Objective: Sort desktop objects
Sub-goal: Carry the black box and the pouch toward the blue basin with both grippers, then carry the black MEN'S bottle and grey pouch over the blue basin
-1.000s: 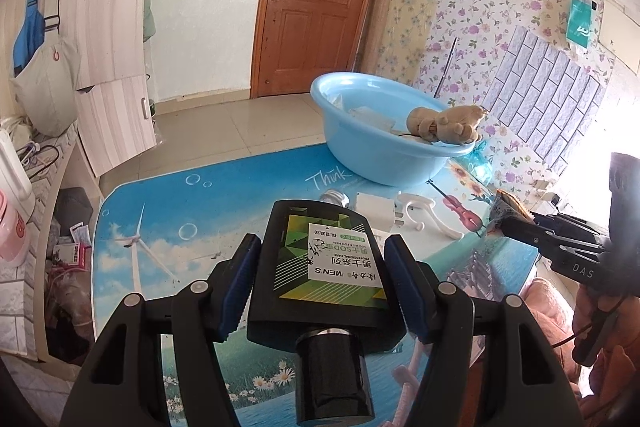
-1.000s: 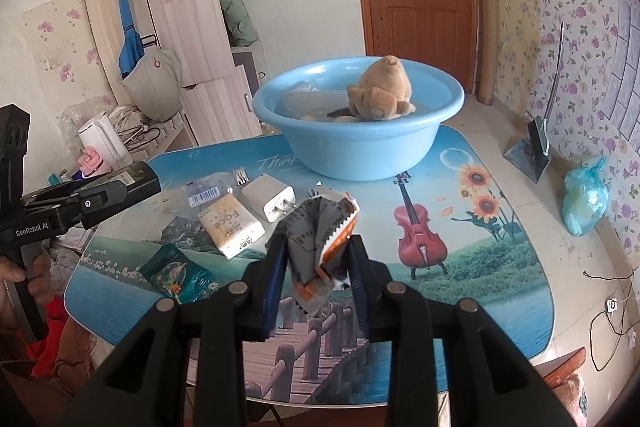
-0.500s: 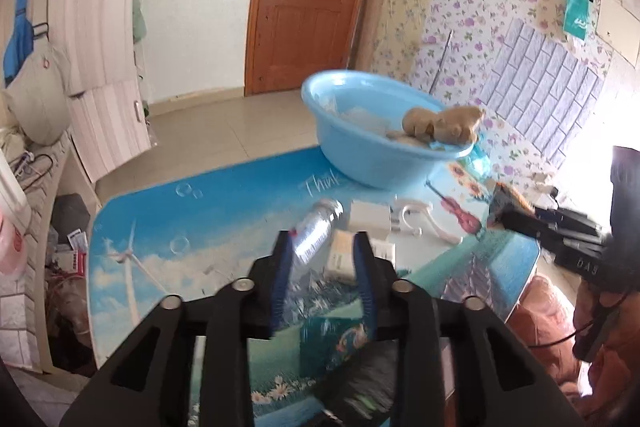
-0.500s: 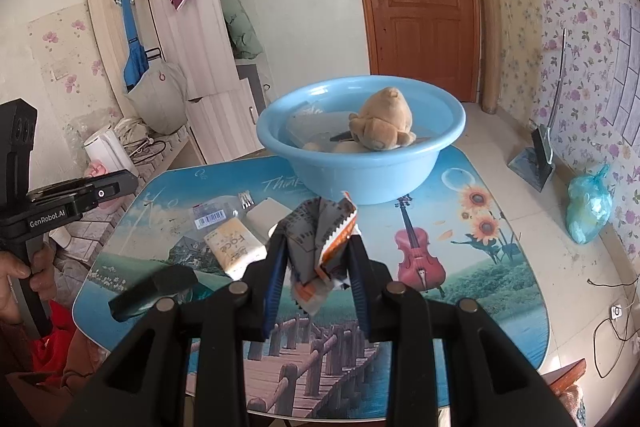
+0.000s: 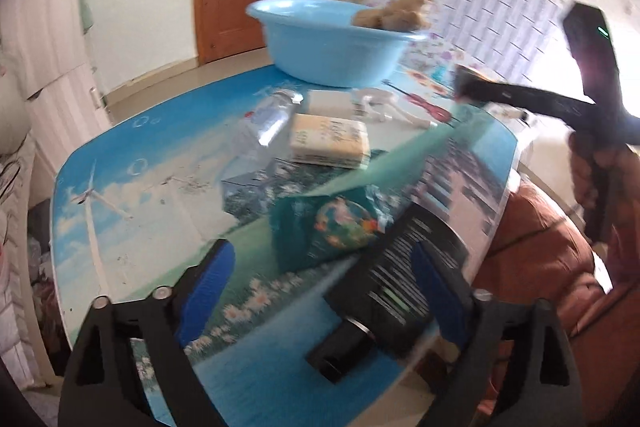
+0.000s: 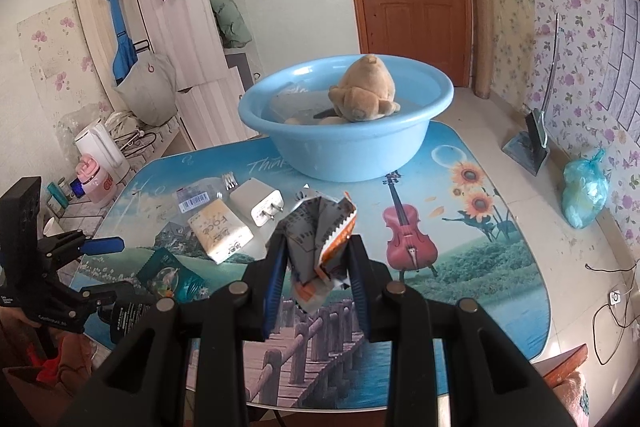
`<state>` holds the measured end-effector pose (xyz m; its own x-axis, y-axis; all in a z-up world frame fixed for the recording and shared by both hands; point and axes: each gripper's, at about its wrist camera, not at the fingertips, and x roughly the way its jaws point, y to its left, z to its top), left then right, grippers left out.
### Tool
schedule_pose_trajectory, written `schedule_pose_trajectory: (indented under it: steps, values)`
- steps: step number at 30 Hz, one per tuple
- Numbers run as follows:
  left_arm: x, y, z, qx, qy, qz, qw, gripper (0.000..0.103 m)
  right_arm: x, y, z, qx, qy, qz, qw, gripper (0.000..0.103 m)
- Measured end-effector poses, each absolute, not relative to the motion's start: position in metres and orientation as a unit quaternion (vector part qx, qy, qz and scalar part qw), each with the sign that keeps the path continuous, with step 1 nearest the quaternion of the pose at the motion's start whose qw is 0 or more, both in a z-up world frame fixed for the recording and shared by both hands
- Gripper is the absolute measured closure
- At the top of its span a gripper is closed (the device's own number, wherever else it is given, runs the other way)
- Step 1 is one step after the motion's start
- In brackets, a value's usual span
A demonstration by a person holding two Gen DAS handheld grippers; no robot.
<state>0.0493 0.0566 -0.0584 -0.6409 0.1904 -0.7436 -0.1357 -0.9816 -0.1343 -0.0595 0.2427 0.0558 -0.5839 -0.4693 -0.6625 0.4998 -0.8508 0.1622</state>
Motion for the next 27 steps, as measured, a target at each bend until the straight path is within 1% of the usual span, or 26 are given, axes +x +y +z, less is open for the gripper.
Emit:
schedule_pose_trajectory:
  steps: [6, 8, 12, 16, 17, 18, 20, 27]
  values:
    - [0.058, 0.088, -0.072, -0.431, 0.024, 0.886, 0.169, 0.009, -0.055, 0.233, 0.053, 0.371, 0.027, -0.884, 0.284, 0.073]
    - [0.056, 0.094, -0.079, -0.438, 0.034, 0.881, 0.176, 0.008, -0.053, 0.231, 0.053, 0.371, 0.029, -0.883, 0.285, 0.073]
    - [0.048, 0.099, -0.088, -0.432, 0.062, 0.883, 0.172, 0.003, -0.051, 0.233, 0.055, 0.369, 0.030, -0.884, 0.283, 0.073]
    - [0.039, 0.098, -0.089, -0.426, 0.056, 0.887, 0.169, 0.002, -0.049, 0.236, 0.056, 0.370, 0.027, -0.885, 0.280, 0.073]
    - [0.038, 0.097, -0.089, -0.426, 0.054, 0.889, 0.163, 0.007, -0.049, 0.237, 0.056, 0.370, 0.026, -0.885, 0.280, 0.073]
    - [0.038, 0.096, -0.086, -0.421, 0.048, 0.890, 0.166, 0.027, -0.049, 0.237, 0.056, 0.371, 0.026, -0.885, 0.280, 0.073]
    - [0.036, 0.092, -0.083, -0.418, 0.031, 0.894, 0.156, 0.035, -0.049, 0.237, 0.056, 0.370, 0.026, -0.885, 0.281, 0.073]
    - [0.040, 0.074, -0.069, -0.399, -0.021, 0.909, 0.121, 0.040, -0.049, 0.240, 0.054, 0.373, 0.023, -0.885, 0.278, 0.073]
